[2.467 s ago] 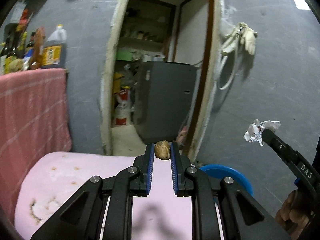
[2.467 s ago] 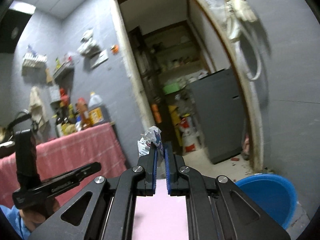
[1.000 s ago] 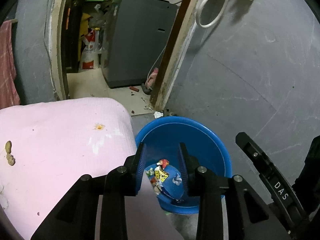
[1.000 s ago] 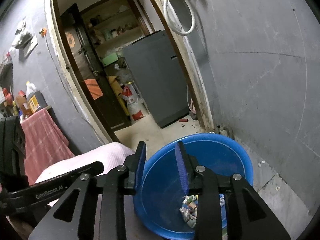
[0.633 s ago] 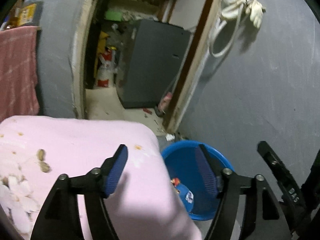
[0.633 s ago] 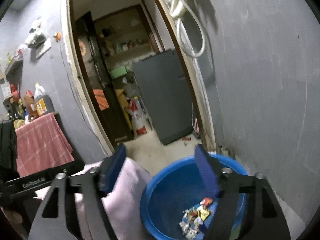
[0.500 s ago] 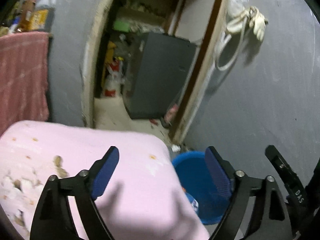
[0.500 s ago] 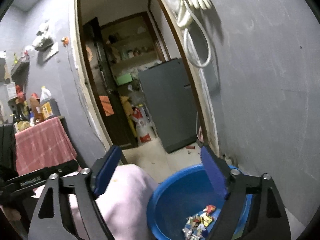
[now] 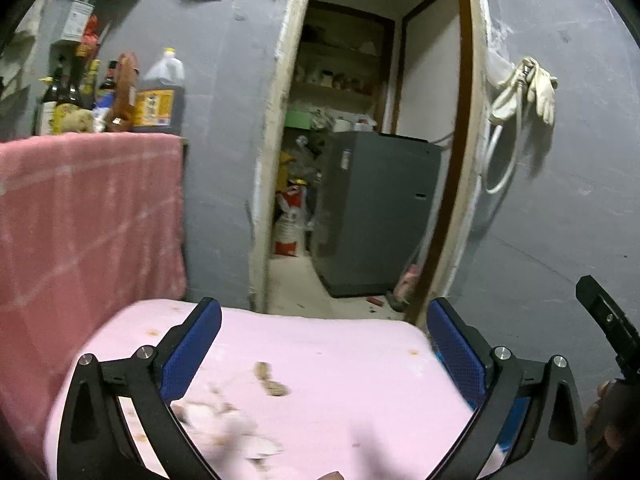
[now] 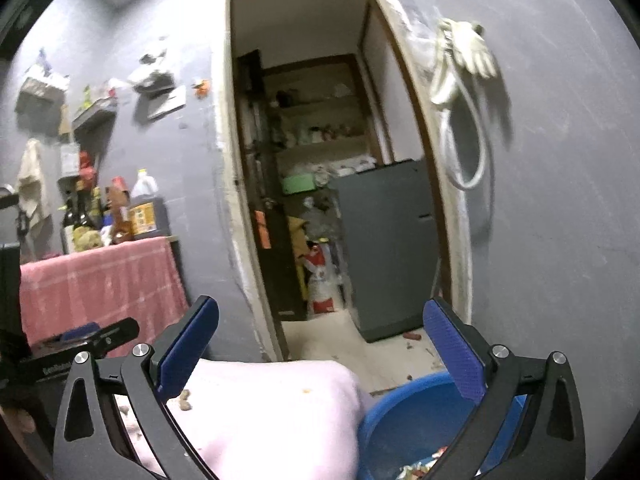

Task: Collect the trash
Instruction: 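Move both tools back over the remaining peanut shells on the table, then grasp a peanut shell with the left tool while the right tool grasps another shell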

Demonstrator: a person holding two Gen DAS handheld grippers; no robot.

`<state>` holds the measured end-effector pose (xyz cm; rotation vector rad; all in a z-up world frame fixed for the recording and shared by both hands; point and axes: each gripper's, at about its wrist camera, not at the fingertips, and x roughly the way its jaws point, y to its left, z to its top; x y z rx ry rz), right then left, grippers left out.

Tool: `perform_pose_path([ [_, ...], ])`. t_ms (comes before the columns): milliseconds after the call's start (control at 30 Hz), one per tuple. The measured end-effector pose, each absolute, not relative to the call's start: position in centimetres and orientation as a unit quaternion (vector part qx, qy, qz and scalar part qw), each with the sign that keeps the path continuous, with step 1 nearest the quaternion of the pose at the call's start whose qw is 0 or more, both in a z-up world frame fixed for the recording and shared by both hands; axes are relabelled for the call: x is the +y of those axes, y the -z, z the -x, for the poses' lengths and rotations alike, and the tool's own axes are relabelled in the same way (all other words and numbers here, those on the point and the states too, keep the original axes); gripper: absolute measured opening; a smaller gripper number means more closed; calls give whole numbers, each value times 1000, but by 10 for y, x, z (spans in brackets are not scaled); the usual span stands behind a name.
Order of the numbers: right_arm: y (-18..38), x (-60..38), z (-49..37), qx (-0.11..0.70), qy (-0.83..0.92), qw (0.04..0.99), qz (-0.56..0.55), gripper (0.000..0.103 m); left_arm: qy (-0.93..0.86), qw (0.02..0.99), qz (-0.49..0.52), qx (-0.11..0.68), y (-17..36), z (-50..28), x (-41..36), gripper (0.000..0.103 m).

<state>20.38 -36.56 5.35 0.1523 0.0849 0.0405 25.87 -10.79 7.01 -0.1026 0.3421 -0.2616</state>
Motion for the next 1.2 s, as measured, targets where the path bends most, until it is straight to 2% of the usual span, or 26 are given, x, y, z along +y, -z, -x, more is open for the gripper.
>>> perform_pose_path([
  [300,-49,-321,-222,60,-51,996,-51,103,83,983,27,163,-58,-250,-52,101],
  [567,-29,-285,-246,120,-116,985,-35,103,64,981,20,182,-35,-258,-19,101],
  [767,-11,-259,-276,190,-162,968,-4,103,50,973,9,224,-15,-278,-5,101],
  [833,-4,-249,-288,216,-172,961,19,99,42,969,9,243,-8,-285,-1,101],
  [900,5,-238,-301,246,-185,951,40,87,39,965,16,258,-2,-291,3,100],
  [1000,15,-227,-319,290,-203,934,56,78,29,960,26,277,4,-298,8,101],
  [1200,36,-211,-345,357,-237,899,91,65,7,945,22,327,12,-319,12,101],
])
